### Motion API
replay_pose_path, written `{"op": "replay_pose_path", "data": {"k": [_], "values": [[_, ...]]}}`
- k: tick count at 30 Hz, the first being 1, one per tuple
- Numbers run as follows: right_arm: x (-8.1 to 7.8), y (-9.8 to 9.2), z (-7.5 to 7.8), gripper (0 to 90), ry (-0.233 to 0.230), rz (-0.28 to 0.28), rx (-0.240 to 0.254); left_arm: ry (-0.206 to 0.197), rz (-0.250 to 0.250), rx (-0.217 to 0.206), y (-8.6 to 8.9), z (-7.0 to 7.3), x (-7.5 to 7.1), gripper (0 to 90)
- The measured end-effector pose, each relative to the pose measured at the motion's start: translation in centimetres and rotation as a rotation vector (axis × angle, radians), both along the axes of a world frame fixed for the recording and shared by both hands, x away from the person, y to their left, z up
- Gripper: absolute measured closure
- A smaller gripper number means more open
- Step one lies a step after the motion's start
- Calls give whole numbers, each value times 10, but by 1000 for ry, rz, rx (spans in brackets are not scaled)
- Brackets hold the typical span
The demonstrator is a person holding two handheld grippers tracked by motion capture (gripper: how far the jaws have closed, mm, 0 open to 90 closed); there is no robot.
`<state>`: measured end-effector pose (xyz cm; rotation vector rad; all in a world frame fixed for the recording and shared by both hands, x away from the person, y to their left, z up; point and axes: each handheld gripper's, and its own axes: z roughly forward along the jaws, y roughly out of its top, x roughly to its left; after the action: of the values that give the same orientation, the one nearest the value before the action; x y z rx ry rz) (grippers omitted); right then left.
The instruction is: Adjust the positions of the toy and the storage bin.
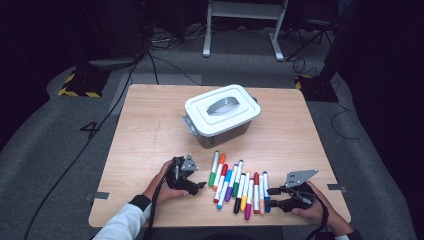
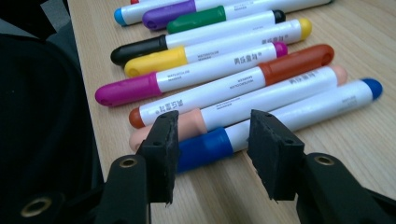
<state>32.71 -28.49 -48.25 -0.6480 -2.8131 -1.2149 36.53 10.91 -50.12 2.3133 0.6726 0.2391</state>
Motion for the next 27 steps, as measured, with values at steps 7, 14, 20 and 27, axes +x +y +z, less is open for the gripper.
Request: {"op": "replay_pose_path", "data": {"k": [7, 14, 20, 27], "values": [[8, 4, -3, 543, 4, -23, 29, -3, -1, -1, -3, 0, -4, 204], [17, 16, -4, 570, -25, -48, 32, -4, -2, 3, -6, 0, -7, 207], [23, 27, -4, 582, -47, -53, 20, -4, 5, 8, -1, 1, -10, 206], [26, 33, -5, 517, -69, -46, -14, 2, 13, 15, 5, 1, -12, 200]]}}
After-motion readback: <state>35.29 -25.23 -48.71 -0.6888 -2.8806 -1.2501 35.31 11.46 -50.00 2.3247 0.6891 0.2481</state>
